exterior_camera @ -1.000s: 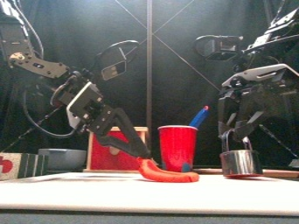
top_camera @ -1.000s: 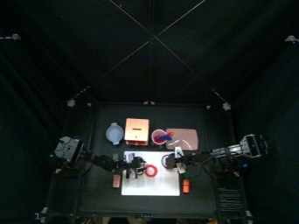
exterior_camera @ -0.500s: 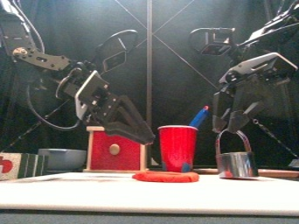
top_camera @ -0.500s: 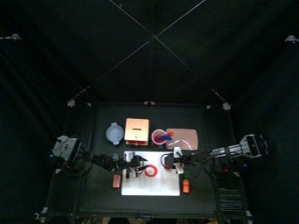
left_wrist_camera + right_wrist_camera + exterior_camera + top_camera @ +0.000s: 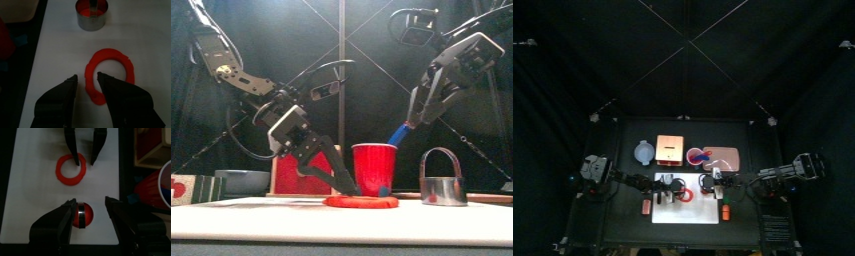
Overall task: Get the cutter from the drawer then cut the dough then place the extra dough in the bowl
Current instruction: Place the extra dough in the bowl
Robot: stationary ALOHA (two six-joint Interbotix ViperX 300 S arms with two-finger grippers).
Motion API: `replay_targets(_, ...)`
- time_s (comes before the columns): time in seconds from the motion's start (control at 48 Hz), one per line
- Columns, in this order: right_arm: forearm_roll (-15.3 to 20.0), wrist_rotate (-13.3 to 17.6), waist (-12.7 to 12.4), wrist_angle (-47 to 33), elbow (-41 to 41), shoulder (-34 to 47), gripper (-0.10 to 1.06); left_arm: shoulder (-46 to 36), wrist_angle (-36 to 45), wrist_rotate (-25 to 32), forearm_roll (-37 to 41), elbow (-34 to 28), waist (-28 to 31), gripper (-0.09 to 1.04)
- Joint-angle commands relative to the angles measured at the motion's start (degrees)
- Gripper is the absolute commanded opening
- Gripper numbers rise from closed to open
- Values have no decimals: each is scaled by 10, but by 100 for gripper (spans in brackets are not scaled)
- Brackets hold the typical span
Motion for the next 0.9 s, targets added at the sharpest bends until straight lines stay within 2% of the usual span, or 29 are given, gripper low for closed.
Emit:
replay_targets(0.021, 4, 1, -2, -17, -3, -15, 84, -2, 11, 3, 3, -12, 7, 77)
replay_targets(0.25, 5, 0, -4, -27, 1, -14, 84, 11, 42, -1, 17, -12, 8, 74)
replay_targets(0.542, 4, 0, -8, -32, 5, -13, 84, 9, 47, 1, 18, -9, -1, 54)
replay_targets(0.729, 6, 0, -14, -33, 6, -12, 84, -3, 35, 0, 32, -14, -5, 51)
replay_targets(0.896, 4, 0, -18, -33, 5, -15, 84, -51, 11, 1, 60, -20, -2, 51)
